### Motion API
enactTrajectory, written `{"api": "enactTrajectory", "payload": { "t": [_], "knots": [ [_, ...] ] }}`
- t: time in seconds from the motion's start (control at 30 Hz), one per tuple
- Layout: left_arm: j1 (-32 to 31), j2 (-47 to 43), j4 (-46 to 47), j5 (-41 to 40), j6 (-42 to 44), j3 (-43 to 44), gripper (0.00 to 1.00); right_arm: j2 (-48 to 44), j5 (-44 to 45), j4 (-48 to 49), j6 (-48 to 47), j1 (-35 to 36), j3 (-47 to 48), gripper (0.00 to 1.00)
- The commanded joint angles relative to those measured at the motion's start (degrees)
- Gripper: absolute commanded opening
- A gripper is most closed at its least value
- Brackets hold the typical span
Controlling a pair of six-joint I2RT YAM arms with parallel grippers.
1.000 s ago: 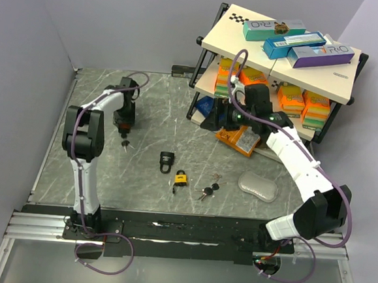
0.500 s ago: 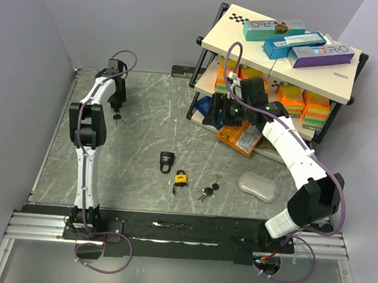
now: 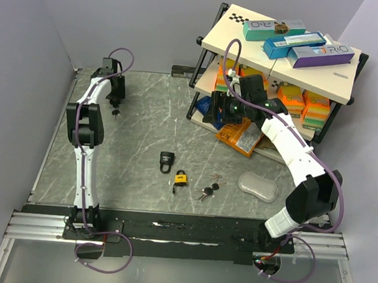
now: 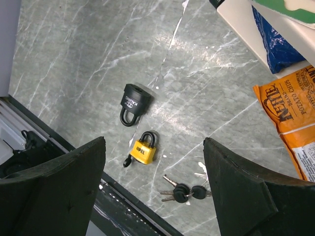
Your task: Unlock with the key
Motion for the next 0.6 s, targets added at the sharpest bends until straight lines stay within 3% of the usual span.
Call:
{"api": "enactTrajectory", "payload": {
  "t": [0.0,0.1,0.27,0.43,0.57],
  "knots": [
    [0.06,1.54,0.53,2.76,0.03,-0.44,0.66,-0.65,0.38,0.82,-0.57,-0.07,0.29,0.86],
    [0.06,-0.12,0.35,2.50,-0.58,-0.35,0.84,-1.80,0.29,1.62,-0.75,-0.16,-0.68,0.86],
    [0.15,-2.85,-2.28,1.79,-2.25,2.72,0.99,-2.94,0.90,2.50,-1.71,-0.16,-1.04,0.86],
    [0.06,-12.33,-2.02,0.92,-5.94,-1.57,0.96,-5.66,1.00,5.39,-3.03,-0.25,-4.11,0.86],
    [-0.90,-22.61,0.17,-0.04,-9.63,-13.05,0.96,-6.54,-0.24,7.06,-3.65,0.02,-7.79,0.86]
  ]
}}
